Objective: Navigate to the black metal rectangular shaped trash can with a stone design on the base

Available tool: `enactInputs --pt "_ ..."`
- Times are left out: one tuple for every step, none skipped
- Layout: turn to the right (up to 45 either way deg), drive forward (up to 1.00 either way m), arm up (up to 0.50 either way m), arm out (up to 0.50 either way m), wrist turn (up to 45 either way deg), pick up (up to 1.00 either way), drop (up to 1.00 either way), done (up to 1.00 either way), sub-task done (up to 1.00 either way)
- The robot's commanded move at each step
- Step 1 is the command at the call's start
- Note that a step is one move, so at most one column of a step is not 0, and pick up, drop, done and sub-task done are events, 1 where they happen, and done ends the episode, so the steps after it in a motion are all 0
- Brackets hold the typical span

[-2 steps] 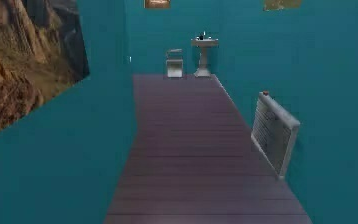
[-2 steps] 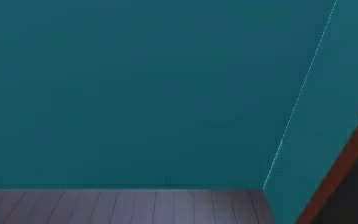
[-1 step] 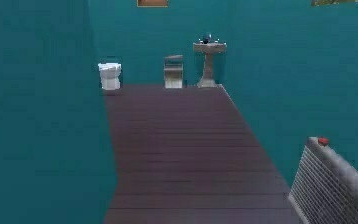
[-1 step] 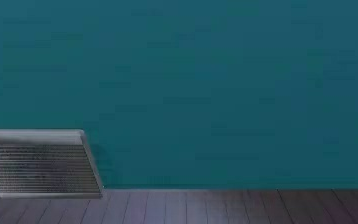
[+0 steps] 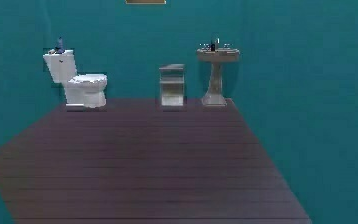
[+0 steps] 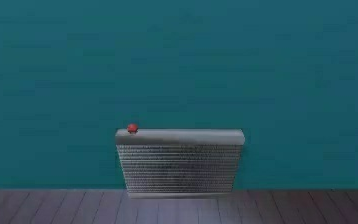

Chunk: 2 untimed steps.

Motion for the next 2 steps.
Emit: enactInputs --pt "0.0 1.00 0.00 0.00 0.0 0.00 0.00 0.00 0.00" --pt "0.0 1.00 0.00 0.00 0.0 0.00 0.00 0.00 0.00"
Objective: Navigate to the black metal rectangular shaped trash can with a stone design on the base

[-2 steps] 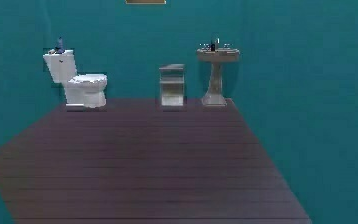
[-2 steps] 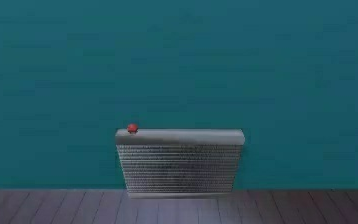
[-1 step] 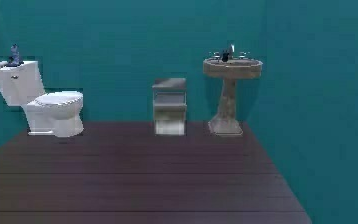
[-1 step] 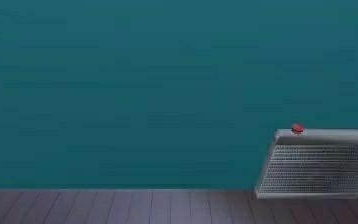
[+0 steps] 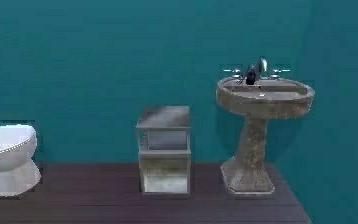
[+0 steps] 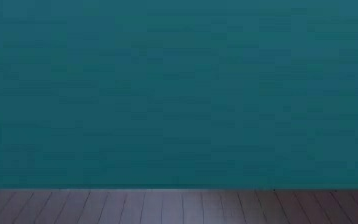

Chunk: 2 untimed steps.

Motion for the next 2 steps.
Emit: enactInputs --pt "0.0 0.50 0.00 0.00 0.0 0.00 0.00 0.00 0.00" --pt "0.0 0.00 0.00 0.00 0.0 0.00 0.00 1.00 0.00"
